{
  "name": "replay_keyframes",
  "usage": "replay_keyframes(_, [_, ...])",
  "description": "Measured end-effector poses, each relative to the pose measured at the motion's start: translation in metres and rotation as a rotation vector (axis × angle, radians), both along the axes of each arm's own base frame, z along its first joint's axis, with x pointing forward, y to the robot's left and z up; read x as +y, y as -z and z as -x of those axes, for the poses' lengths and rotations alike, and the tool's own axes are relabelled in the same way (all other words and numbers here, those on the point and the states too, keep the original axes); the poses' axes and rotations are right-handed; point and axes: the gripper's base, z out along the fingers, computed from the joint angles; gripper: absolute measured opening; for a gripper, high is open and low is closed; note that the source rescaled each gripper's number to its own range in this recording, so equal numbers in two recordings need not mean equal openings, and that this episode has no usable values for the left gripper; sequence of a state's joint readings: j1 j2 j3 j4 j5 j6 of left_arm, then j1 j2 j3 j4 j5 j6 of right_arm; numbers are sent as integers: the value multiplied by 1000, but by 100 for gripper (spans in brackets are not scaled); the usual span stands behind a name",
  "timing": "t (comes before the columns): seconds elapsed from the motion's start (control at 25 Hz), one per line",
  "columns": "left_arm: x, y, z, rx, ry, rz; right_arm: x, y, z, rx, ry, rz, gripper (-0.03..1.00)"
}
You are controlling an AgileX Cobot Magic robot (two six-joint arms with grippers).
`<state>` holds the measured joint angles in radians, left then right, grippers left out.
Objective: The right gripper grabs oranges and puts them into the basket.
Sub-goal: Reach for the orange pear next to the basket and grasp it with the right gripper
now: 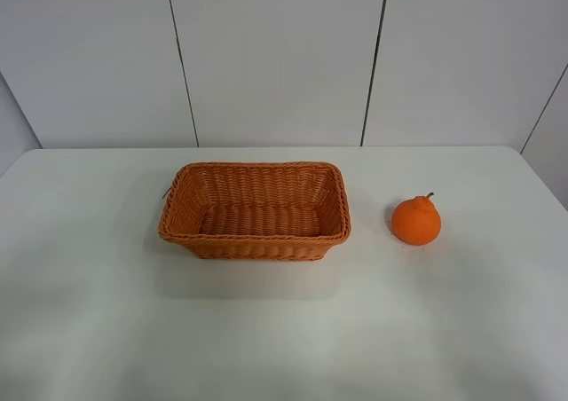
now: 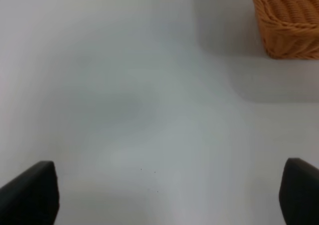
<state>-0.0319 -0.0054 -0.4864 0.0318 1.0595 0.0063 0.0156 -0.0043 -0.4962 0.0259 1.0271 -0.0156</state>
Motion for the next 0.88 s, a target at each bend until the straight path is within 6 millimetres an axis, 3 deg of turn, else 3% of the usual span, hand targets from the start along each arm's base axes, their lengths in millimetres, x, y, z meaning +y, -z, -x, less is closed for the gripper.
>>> replay_keyframes(0.36, [0, 0, 0, 0, 0, 0, 0, 0, -1, 4, 0, 0, 100])
replay_keyframes(0.52, [0, 0, 0, 0, 0, 0, 0, -14, -16, 82, 0, 1, 100])
replay_keyframes(0.68, [0, 0, 0, 0, 0, 0, 1, -45, -60, 206, 2, 7, 100])
replay_keyframes(0.72, [0, 0, 0, 0, 0, 0, 1, -45, -60, 206, 2, 7, 100])
replay_keyframes(0.76, [0, 0, 0, 0, 0, 0, 1, -55, -92, 293, 3, 10, 100])
replay_keyframes(0.88, [0, 0, 0, 0, 0, 0, 2, -62, -146, 423, 3, 13, 100])
